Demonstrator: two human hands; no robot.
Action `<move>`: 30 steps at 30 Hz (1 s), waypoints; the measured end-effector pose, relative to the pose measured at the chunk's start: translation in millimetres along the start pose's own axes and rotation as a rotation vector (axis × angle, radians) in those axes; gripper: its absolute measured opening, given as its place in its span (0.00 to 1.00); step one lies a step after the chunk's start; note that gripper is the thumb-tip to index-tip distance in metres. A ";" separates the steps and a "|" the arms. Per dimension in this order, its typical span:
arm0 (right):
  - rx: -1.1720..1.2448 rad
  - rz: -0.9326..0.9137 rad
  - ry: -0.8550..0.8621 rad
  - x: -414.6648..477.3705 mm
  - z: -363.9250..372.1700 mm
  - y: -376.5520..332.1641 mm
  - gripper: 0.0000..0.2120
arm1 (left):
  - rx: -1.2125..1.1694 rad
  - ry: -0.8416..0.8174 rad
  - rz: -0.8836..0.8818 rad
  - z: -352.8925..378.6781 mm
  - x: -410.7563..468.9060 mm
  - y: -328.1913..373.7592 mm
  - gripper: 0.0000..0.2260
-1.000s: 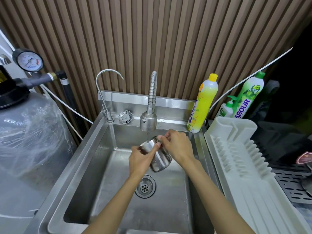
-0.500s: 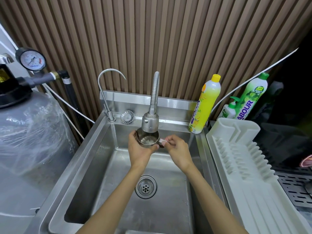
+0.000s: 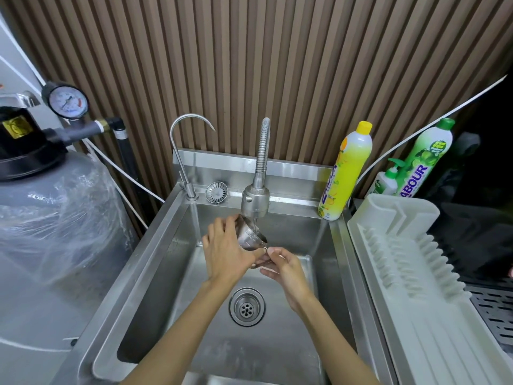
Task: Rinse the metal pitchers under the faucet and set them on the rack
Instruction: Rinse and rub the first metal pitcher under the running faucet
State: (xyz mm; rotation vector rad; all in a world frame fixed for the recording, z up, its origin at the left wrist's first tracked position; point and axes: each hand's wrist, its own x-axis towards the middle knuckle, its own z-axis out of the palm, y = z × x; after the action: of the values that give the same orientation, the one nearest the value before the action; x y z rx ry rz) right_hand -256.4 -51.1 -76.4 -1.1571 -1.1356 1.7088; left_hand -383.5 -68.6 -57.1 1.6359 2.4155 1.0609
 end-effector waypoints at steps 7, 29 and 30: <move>-0.328 -0.099 0.203 -0.7 -13.6 -21.4 0.10 | -0.164 -0.118 -0.294 9.5 -9.9 7.9 0.33; -0.212 -0.166 0.021 19.1 -18.8 -43.0 0.06 | -0.734 0.076 -0.286 16.8 4.9 28.7 0.34; -0.084 -0.125 -0.016 19.0 -17.1 -36.3 0.07 | -0.659 0.074 -0.232 14.0 4.5 28.2 0.35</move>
State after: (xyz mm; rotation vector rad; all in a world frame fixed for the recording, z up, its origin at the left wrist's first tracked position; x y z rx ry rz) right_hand -241.7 -18.2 -50.5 -1.1012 -1.2730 1.5913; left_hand -357.3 -51.7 -50.7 1.0850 1.9055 1.6479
